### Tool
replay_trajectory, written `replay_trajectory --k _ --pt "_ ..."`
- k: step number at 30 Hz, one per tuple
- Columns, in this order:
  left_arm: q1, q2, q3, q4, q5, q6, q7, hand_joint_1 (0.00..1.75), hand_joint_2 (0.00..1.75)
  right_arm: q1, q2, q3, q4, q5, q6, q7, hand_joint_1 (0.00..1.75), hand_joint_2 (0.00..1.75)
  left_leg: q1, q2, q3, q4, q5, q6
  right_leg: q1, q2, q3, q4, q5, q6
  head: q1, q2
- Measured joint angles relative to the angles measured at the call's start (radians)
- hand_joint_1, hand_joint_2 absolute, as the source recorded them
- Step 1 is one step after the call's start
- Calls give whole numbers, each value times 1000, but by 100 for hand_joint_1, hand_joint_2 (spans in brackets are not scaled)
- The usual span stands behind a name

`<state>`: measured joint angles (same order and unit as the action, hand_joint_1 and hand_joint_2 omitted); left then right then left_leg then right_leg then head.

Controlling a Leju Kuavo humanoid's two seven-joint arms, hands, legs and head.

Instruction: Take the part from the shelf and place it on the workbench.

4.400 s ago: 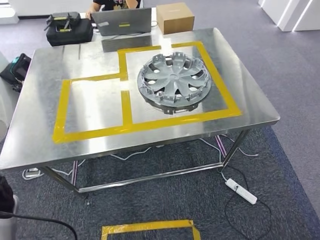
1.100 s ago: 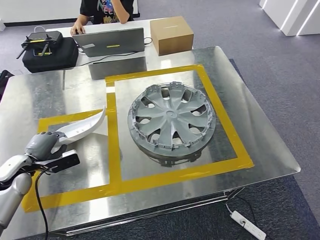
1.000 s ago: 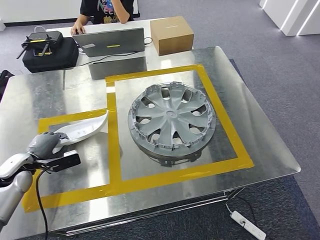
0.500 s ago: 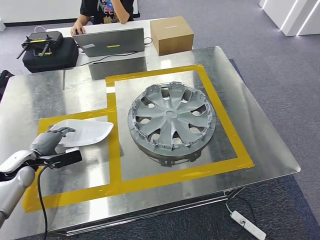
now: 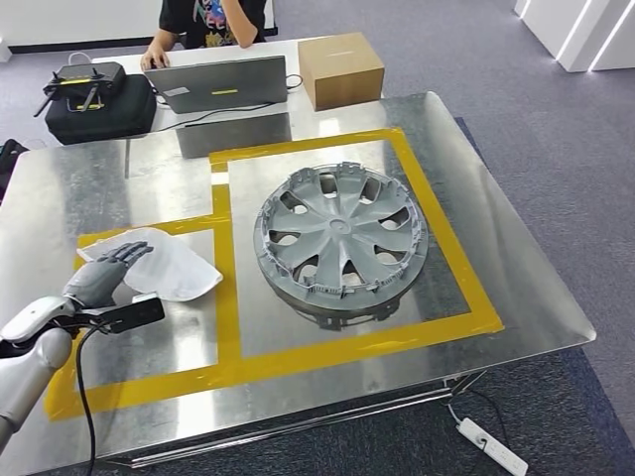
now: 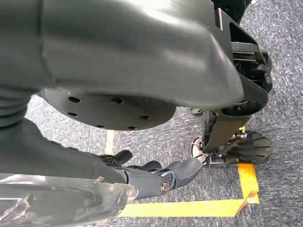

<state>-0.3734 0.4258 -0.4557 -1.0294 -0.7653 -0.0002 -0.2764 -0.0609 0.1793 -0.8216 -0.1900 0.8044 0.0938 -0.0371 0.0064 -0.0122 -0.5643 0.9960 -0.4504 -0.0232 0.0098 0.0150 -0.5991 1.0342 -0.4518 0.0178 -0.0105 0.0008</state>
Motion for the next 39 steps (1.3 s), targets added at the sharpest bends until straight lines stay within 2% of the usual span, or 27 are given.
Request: replay_trajectory --k 6,9,12,15,19,21,26,31,34,37,39 --pt "54 8 13 -67 128 57 -70 0 0 1 0 -12 0 0 -1 1 0 0 0 0 0 0 0 0 0 1 0 0 0 0 0 0" --pt "133 12 65 -177 242 104 -137 0 0 3 0 -17 0 1 -2 -5 0 0 0 1 0 0 0 0 0 2 -1 0 0 0 0 0" --pt "231 -4 146 -315 389 102 -230 0 0 4 0 -20 0 5 -2 -11 0 0 0 1 -1 0 -1 0 0 2 -1 0 -1 0 0 0" --pt "316 -42 224 -449 492 57 -284 0 0 4 0 -22 0 10 0 -16 0 0 0 1 -1 0 -1 0 0 1 -1 0 -1 0 0 0" --pt "388 -90 297 -558 613 -47 -326 0 0 4 0 -22 0 17 4 -23 0 0 0 1 -1 0 -1 0 0 1 -1 0 -1 0 0 0" --pt "418 -120 334 -603 641 -63 -350 0 0 4 0 -22 0 20 5 -25 0 0 0 1 -1 0 -1 0 0 1 -1 0 -1 0 0 0" --pt "467 -216 425 -692 707 -43 -395 0 0 4 0 -22 0 26 3 -27 0 0 0 1 -1 0 -1 0 0 0 0 0 0 0 0 0" --pt "490 -307 495 -740 845 -122 -405 0 0 3 1 -24 0 31 2 -28 0 0 -4 1 -1 3 -4 7 -5 0 1 -3 1 5 0 0" --pt "496 -344 519 -744 866 -151 -409 0 0 2 2 -25 0 34 2 -28 0 0 -9 1 -1 3 -3 14 -10 -1 1 -3 2 11 0 0" --pt "498 -368 531 -746 871 -162 -411 0 0 1 3 -27 0 35 2 -28 0 0 -8 2 2 -6 9 24 -12 0 1 -7 7 22 -1 0" --pt "497 -379 534 -749 871 -164 -412 0 0 1 3 -30 0 37 2 -28 0 0 0 4 4 -22 22 31 -9 -2 -15 30 -29 31 3 0"
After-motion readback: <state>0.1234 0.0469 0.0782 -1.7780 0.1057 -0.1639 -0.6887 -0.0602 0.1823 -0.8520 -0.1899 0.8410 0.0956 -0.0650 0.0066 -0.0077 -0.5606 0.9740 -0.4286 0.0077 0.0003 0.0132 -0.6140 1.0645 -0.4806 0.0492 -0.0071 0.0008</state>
